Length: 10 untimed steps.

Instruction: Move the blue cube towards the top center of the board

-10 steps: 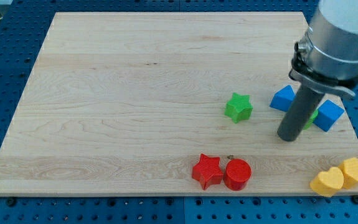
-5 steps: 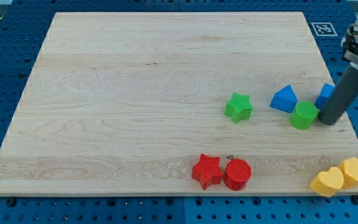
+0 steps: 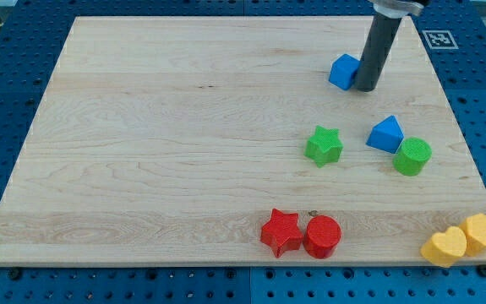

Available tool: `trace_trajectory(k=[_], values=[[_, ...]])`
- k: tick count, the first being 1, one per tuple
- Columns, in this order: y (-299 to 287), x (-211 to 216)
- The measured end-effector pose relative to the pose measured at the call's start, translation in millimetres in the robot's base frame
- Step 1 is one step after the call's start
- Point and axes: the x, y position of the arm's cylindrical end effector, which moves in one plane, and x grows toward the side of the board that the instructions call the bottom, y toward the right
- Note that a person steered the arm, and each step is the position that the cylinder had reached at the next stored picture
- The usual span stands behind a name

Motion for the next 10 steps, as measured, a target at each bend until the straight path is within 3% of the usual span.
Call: trace_trajectory(k=[1,2,3,4,6,8,10], values=[[21,-2],[-7,-19],[-85,-42],[-102,-45],[-102,-8],[-191,-46],[-142,18]])
